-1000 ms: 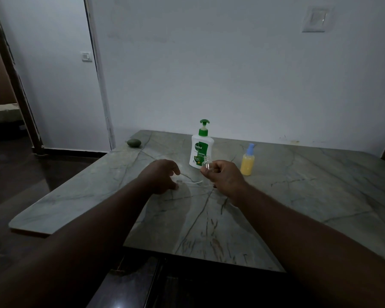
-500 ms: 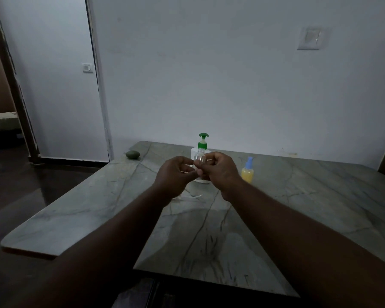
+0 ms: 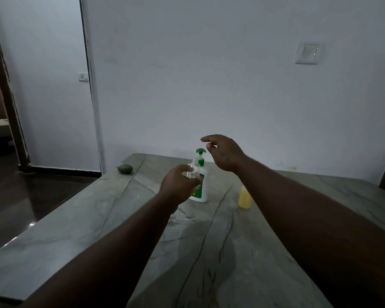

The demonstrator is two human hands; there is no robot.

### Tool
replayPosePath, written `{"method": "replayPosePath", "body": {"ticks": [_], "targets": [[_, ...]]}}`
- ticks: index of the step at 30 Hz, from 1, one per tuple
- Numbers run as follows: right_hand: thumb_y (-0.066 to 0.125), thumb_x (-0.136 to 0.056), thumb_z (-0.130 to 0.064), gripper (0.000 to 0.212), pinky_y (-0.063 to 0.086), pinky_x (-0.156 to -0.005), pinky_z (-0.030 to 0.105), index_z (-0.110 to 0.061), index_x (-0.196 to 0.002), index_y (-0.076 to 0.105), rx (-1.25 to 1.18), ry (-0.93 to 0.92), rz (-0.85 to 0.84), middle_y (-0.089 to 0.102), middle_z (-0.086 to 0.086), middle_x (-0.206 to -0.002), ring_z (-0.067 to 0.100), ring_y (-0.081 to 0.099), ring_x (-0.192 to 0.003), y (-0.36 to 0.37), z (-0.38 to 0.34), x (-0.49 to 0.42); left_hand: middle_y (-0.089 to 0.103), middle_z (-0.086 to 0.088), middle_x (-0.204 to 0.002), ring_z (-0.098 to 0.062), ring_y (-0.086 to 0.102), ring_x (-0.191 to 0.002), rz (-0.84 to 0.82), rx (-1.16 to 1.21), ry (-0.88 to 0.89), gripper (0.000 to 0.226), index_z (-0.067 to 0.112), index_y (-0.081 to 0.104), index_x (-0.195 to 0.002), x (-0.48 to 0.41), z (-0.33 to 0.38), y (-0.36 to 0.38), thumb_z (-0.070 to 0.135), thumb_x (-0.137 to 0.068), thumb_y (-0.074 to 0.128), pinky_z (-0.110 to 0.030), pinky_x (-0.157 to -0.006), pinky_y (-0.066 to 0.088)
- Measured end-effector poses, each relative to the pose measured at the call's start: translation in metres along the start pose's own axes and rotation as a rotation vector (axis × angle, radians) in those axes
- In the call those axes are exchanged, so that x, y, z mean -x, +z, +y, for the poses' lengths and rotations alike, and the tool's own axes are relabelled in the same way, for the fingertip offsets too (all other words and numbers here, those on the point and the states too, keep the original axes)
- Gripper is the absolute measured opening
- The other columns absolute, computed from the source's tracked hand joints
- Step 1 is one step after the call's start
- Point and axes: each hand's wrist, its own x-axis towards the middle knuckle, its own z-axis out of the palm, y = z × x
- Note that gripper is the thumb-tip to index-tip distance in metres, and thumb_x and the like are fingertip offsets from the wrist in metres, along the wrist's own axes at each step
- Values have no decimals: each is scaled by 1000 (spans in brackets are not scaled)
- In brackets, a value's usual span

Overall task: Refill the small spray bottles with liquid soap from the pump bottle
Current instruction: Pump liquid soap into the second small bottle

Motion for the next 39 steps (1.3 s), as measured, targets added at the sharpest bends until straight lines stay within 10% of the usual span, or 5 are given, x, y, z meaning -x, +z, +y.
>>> {"method": "replayPosePath", "body": {"ticks": [6,39], "targets": [[45,-106,-13,35,43,-111,36,-17,-130,70,155,-64,-91,65,2,-140,21,56,-131,6,4,-12,73,-21,-113,-34,76,-93,17,22,-7,41,9,66,-125,-12,1,9,25,-89,78,-53,-88,63],[49,-101,-7,35,49,-105,38,-11,-129,70,133,-121,-8,67,8,-134,24,61,-123,25,12,-1,76,-12,-96,-27,77,-87,84,-29,42,24,9,70,-105,-21,4,12,27,-91,77,-51,-85,64]]}}
